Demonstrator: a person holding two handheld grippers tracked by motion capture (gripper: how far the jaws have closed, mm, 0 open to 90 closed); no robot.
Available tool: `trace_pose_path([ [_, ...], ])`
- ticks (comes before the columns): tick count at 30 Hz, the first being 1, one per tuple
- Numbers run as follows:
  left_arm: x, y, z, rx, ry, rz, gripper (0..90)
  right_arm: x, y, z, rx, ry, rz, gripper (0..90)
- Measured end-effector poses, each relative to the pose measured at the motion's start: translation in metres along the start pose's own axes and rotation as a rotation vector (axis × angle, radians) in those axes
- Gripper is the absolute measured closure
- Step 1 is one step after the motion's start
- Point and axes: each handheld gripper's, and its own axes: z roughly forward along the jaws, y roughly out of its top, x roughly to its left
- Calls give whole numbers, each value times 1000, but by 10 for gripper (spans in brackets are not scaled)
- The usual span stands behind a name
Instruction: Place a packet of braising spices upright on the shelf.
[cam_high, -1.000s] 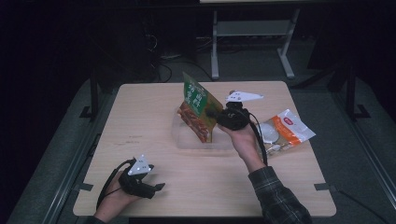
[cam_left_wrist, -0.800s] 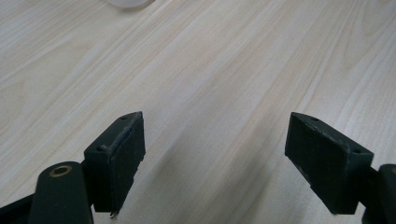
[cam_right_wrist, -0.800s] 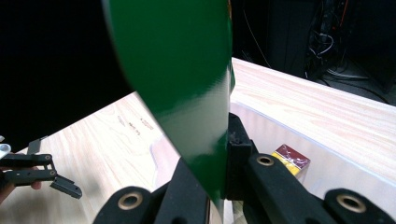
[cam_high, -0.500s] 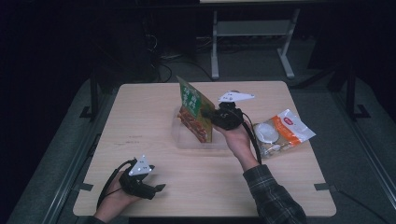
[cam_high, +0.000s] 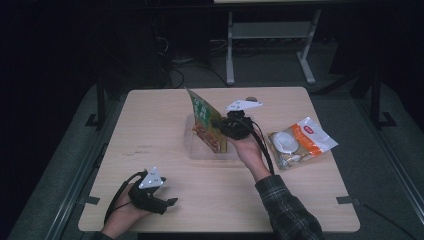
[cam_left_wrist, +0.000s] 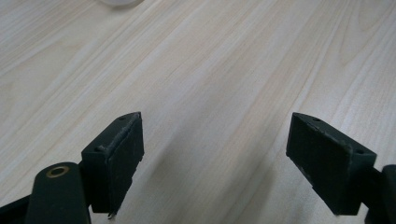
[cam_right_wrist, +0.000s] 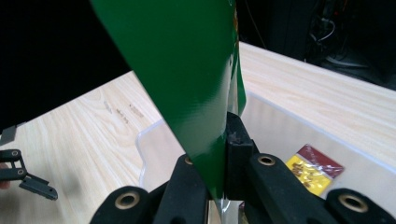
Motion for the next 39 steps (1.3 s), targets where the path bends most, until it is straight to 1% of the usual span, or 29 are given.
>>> trace_pose_path([
  [3, 0, 0, 1, 2, -1, 2, 186, 1, 0, 2, -3, 2, -3, 882],
  [5, 0, 0, 1, 5, -3, 6, 185, 3, 1, 3, 5, -1, -13, 839],
  [7, 0, 0, 1, 6, -2, 8, 182, 3, 1, 2, 4, 8, -12, 803],
  [8, 0, 0, 1, 4, -1, 8, 182, 4, 2, 1, -3, 4, -15, 760],
  [13, 0, 0, 0, 4, -1, 2, 181, 3, 8, -13, -8, 10, -12, 622],
  [15, 1, 0, 1, 4, 1, 11, 181, 3, 10, -19, -12, 12, -15, 575],
  [17, 1, 0, 1, 7, 1, 13, 181, 5, 11, -25, -8, 20, -27, 521],
  [19, 0, 0, 1, 7, 0, 14, 181, 7, 11, -30, 0, 9, -40, 481],
  [20, 0, 0, 1, 7, -5, 4, 181, 7, 10, -32, 4, 2, -46, 470],
  [21, 0, 0, 1, 8, -1, 11, 181, 8, 10, -35, 7, 1, -45, 462],
  [24, 0, 0, 1, 7, 1, 17, 179, 9, 9, -44, 7, -10, -56, 442],
  [27, 0, 0, 1, 3, -1, 14, 178, 9, 5, -53, 11, -8, -68, 425],
  [29, 0, 0, 0, 0, 1, 18, 177, 10, 0, -58, 23, 0, -78, 411],
  [31, 0, 0, 0, -6, 1, 13, 177, 12, -5, -62, 40, -1, -85, 403],
  [33, 0, 0, 1, -10, 1, 10, 177, 13, -10, -65, 44, 2, -96, 400],
  [38, 0, 0, 0, -9, 0, 12, 177, 14, -25, -74, 80, 10, -103, 392],
  [39, 0, 0, 0, -3, 1, 21, 177, 14, -28, -75, 84, 12, -103, 392],
])
